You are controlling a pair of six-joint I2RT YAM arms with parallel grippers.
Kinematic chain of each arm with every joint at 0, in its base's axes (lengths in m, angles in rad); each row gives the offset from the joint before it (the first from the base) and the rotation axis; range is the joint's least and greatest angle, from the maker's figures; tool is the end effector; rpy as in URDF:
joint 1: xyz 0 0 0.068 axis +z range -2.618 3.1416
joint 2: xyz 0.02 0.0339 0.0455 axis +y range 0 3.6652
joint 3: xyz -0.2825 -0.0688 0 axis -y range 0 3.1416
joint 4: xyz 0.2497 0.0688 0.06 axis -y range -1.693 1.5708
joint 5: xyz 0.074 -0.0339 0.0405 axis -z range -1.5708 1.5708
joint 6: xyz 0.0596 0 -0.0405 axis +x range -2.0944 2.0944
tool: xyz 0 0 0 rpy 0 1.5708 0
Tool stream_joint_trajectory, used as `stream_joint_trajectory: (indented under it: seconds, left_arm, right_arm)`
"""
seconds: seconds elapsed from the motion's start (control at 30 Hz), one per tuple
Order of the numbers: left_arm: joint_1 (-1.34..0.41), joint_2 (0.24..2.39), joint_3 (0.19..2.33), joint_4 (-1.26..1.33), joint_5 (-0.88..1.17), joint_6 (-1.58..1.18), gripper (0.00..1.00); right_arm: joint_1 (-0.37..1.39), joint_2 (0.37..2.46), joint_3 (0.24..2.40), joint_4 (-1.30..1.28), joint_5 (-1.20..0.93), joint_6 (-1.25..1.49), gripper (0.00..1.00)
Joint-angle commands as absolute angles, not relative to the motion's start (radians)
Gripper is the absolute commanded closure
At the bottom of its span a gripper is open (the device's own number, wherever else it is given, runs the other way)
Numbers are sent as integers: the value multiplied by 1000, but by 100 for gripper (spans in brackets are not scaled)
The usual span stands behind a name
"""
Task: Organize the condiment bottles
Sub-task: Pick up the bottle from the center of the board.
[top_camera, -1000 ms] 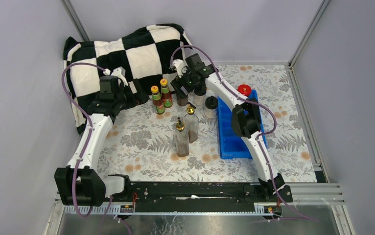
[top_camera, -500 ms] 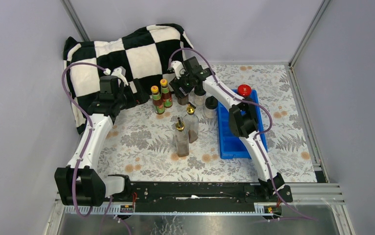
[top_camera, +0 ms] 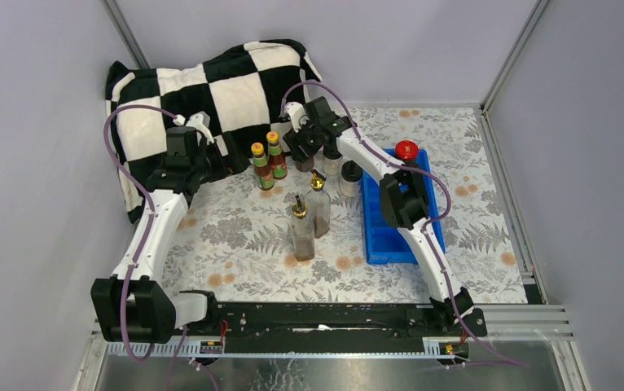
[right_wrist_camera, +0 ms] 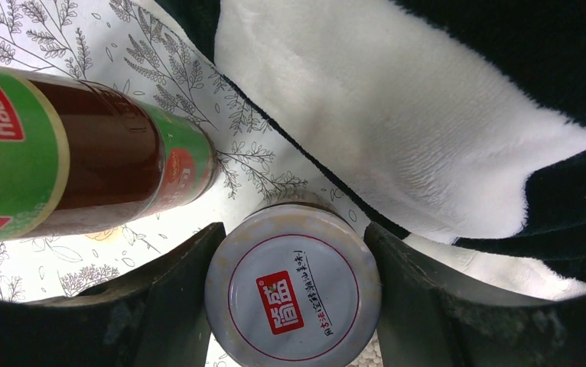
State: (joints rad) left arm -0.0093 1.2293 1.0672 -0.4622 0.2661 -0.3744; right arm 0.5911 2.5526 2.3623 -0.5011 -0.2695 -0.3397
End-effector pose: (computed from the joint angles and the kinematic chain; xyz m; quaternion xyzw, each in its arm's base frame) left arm 0.2880 -0.0184 0.3217 -0.1007 0.8785 -0.2020 0.4209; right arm 0.4999 0.3546 0.1983 -0.4535 0.7756 0.1735 0.4032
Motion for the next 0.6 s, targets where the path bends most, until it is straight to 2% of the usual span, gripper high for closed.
stream_joint_trajectory:
  seconds: [0.0,0.57]
  left_arm:
    - [-2,1216,1055,-423,276,-371,1]
    - [-2,1216,1049,-418,276,-371,1]
  right_arm:
    - [596,2483,2319,-449,-231,-331,50]
    - [593,2348,2272,-313,-218,-281,50]
